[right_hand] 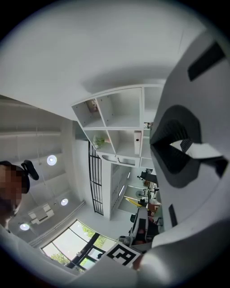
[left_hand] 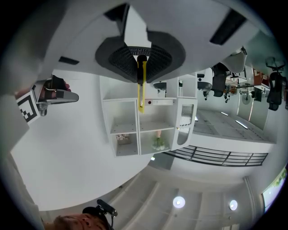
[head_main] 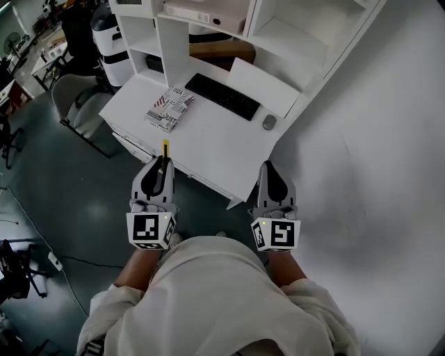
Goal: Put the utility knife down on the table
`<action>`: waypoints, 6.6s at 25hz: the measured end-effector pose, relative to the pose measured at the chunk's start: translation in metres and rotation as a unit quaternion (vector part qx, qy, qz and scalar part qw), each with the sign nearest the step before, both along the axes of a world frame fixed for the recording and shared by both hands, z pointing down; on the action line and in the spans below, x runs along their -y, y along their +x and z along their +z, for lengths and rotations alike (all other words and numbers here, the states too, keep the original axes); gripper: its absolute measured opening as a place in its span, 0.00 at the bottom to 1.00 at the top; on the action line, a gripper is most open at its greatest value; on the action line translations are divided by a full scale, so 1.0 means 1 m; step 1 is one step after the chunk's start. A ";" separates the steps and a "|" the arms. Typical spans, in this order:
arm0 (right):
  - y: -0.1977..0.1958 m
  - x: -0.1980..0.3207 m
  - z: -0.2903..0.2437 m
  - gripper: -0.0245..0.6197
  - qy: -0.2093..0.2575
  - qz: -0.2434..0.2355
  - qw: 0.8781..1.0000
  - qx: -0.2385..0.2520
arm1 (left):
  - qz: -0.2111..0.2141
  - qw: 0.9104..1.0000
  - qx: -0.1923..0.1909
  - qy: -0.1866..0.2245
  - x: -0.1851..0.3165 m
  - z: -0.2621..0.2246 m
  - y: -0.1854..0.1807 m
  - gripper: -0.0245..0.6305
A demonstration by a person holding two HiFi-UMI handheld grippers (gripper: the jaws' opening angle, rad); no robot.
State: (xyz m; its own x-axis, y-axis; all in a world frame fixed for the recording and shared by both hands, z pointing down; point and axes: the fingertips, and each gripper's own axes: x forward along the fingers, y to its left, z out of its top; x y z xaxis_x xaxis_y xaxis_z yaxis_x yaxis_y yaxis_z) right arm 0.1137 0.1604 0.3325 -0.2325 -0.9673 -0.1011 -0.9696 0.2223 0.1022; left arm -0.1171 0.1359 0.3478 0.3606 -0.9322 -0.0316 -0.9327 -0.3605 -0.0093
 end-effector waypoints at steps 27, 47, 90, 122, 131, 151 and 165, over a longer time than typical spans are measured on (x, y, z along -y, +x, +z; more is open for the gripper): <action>0.042 0.059 0.030 0.04 -0.028 -0.057 0.998 -0.019 | -0.054 0.998 -0.010 -0.020 0.053 0.028 0.039 0.13; -0.037 0.194 0.022 0.04 -0.035 0.045 0.998 -0.035 | 0.048 0.997 -0.014 -0.051 0.222 0.056 -0.026 0.13; 0.086 0.225 0.049 0.04 -0.092 0.197 0.975 -0.034 | 0.151 0.915 0.136 -0.348 0.353 0.328 0.083 0.13; 0.127 0.236 0.075 0.04 -0.135 0.248 0.959 -0.040 | 0.137 0.817 0.183 -0.530 0.373 0.465 0.093 0.13; 0.131 0.236 0.078 0.04 -0.139 0.253 0.957 -0.040 | 0.132 0.787 0.173 -0.578 0.364 0.487 0.088 0.13; 0.134 0.241 0.079 0.04 -0.138 0.247 0.958 -0.038 | 0.148 0.778 0.196 -0.578 0.363 0.485 0.093 0.19; 0.127 0.249 0.076 0.04 -0.130 0.221 0.966 -0.033 | 0.151 0.829 0.220 -0.491 0.383 0.440 0.097 0.23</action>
